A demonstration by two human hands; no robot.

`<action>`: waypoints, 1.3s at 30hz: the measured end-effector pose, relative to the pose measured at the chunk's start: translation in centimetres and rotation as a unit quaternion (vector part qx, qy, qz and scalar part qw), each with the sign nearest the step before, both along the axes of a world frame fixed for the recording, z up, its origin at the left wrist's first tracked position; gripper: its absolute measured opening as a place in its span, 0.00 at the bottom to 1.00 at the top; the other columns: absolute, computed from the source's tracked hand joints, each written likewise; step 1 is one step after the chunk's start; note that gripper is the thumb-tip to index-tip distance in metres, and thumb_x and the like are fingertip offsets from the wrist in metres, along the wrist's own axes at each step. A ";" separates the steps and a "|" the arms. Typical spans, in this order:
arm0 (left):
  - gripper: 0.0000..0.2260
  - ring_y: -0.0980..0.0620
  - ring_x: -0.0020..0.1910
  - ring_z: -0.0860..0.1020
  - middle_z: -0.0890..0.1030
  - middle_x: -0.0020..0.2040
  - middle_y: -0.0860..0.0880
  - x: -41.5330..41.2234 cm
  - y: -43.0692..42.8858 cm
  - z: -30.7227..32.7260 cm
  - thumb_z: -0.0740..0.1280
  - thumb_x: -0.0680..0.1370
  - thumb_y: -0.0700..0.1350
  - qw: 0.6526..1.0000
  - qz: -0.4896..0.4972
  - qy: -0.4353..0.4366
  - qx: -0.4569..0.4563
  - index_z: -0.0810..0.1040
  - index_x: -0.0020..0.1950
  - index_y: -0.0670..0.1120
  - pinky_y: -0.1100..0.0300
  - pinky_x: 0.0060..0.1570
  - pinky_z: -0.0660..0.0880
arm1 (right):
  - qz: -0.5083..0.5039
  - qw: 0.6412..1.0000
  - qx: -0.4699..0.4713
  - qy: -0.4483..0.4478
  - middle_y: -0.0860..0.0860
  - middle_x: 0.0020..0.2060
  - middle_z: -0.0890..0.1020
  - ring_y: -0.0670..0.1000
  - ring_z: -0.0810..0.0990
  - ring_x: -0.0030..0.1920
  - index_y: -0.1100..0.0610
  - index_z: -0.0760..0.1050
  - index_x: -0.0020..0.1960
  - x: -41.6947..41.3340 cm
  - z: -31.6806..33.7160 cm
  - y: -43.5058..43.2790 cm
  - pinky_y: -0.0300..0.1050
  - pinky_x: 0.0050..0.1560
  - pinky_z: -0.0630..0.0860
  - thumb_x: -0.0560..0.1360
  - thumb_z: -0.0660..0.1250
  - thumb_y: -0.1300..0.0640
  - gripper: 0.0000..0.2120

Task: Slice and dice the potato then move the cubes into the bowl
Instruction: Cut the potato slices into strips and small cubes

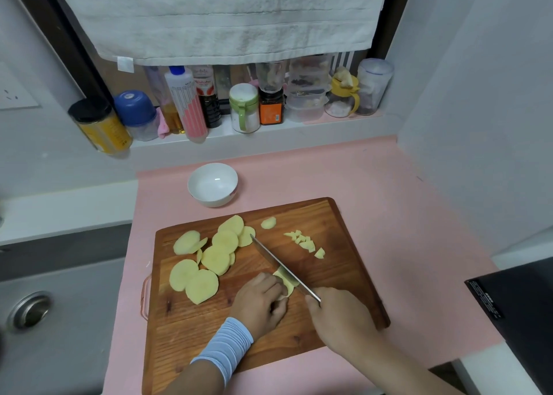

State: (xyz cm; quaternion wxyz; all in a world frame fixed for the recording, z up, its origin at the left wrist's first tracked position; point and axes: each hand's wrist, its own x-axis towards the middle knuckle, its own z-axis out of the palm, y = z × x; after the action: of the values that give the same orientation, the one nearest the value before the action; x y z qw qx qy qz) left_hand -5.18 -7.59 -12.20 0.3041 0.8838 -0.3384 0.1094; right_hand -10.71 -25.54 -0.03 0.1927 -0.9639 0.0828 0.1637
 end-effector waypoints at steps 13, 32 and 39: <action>0.03 0.51 0.45 0.77 0.81 0.47 0.53 -0.1 0.1 -0.1 0.72 0.72 0.44 1.000 0.005 -0.003 0.001 0.80 0.44 0.47 0.60 0.44 0.76 | -0.043 0.997 0.037 0.055 0.46 0.40 0.81 0.50 0.78 0.40 0.52 0.81 0.50 1.5 -1.9 0.7 0.43 0.43 0.75 0.83 0.58 0.46 0.16; 0.03 0.51 0.48 0.76 0.80 0.48 0.53 -0.5 0.5 -0.2 0.69 0.78 0.44 1.000 0.002 -0.028 0.003 0.82 0.46 0.47 0.61 0.50 0.75 | 0.012 1.000 0.020 -0.005 0.44 0.46 0.84 0.47 0.82 0.43 0.47 0.80 0.59 -0.9 -0.2 0.4 0.43 0.47 0.81 0.85 0.54 0.44 0.17; 0.03 0.50 0.48 0.77 0.80 0.48 0.54 -0.4 0.5 -0.2 0.69 0.77 0.44 1.000 0.005 -0.023 0.002 0.81 0.45 0.47 0.59 0.49 0.75 | 0.004 1.000 0.002 -0.003 0.46 0.47 0.84 0.47 0.74 0.38 0.49 0.80 0.60 -1.1 -0.2 0.2 0.37 0.33 0.65 0.85 0.54 0.44 0.17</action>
State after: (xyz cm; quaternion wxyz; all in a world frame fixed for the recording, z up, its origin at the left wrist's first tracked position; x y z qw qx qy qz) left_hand -5.62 -7.06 -12.42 0.2940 0.8832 -0.3414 0.1303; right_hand -11.86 -25.35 -0.25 0.1946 -0.9644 0.0775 0.1617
